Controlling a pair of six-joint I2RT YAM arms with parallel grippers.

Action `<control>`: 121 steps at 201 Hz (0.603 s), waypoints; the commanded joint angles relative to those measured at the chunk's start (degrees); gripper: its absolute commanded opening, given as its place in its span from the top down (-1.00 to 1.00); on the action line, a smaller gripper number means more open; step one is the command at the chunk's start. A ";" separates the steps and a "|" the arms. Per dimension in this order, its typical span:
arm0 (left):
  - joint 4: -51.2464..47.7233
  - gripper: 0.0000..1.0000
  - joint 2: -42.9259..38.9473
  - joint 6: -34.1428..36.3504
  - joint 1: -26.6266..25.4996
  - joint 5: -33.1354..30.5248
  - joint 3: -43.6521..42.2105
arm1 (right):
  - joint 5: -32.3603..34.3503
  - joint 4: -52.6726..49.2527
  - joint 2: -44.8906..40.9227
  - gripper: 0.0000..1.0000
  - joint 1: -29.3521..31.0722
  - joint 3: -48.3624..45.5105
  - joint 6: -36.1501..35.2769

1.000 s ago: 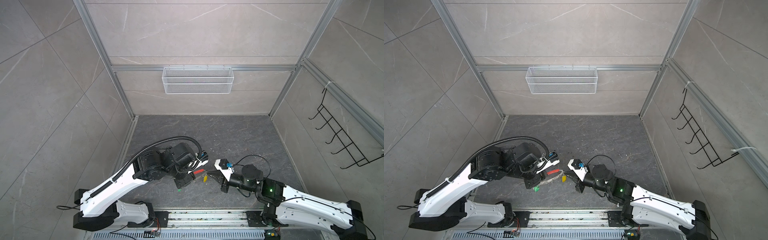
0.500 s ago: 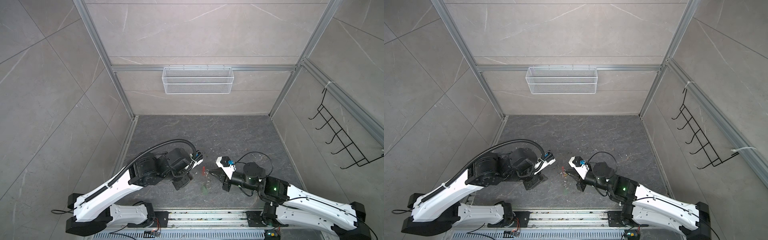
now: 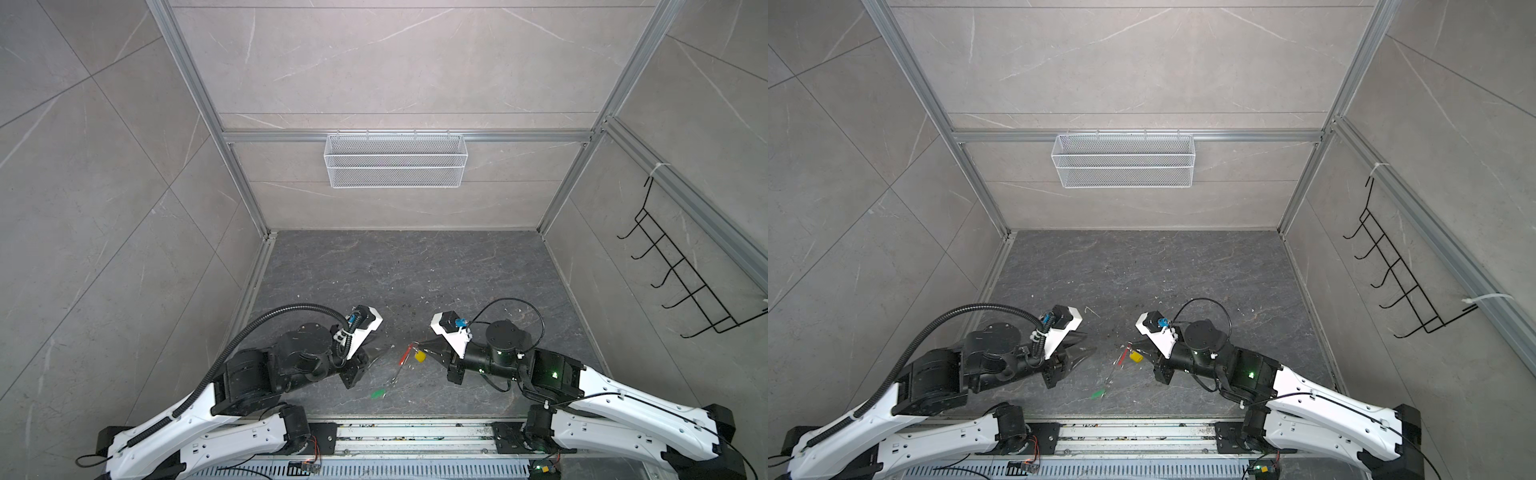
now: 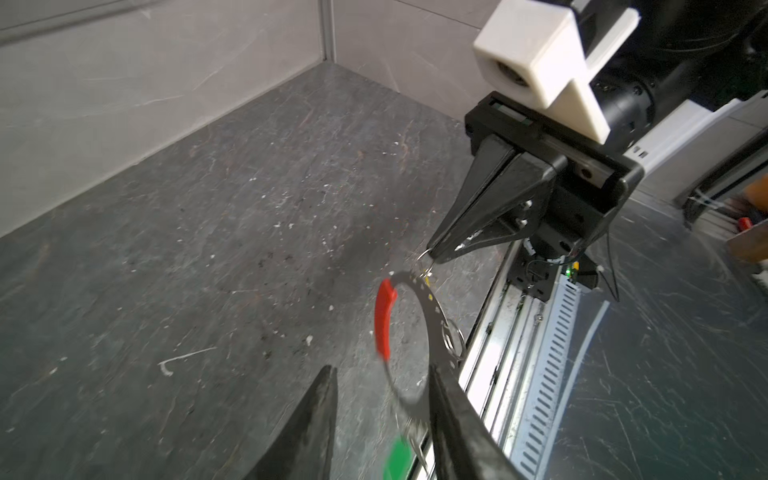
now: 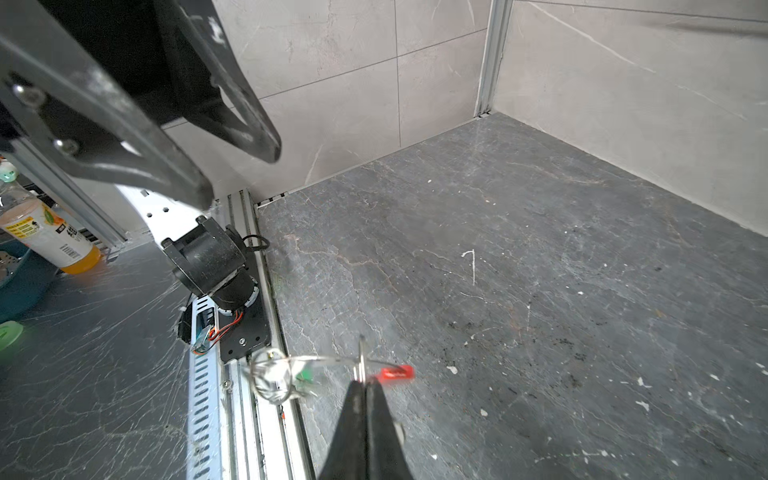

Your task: Remove the keys from the keyring

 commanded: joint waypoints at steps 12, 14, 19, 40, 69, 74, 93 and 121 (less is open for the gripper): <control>15.30 0.19 1.81 3.50 0.02 6.47 -2.84 | -4.56 0.01 -1.59 1.00 -0.87 2.78 -0.81; 15.53 0.19 1.87 3.64 0.01 6.59 -2.95 | -4.77 0.00 -1.66 1.00 -0.92 2.81 -0.81; 15.98 0.18 2.01 3.79 0.01 7.04 -3.18 | -5.22 -0.07 -1.83 1.00 -1.06 2.89 -0.84; 16.99 0.16 2.46 4.71 0.02 7.06 -3.53 | -7.00 -0.08 -2.03 1.00 -1.48 3.26 -0.79; 17.17 0.16 2.31 5.96 0.24 6.99 -3.67 | -8.09 -0.04 -2.12 1.00 -1.66 3.70 -0.84; 17.05 0.17 2.32 6.26 0.39 7.05 -3.58 | -8.34 -0.16 -2.08 1.00 -1.70 3.71 -0.82; 16.30 0.24 2.63 6.79 1.10 8.31 -3.21 | -9.23 -0.16 -2.25 1.00 -1.66 3.88 -0.90; 16.14 0.20 3.06 6.03 5.19 14.71 -3.44 | -9.97 -0.66 -2.73 1.00 -1.85 4.14 -0.88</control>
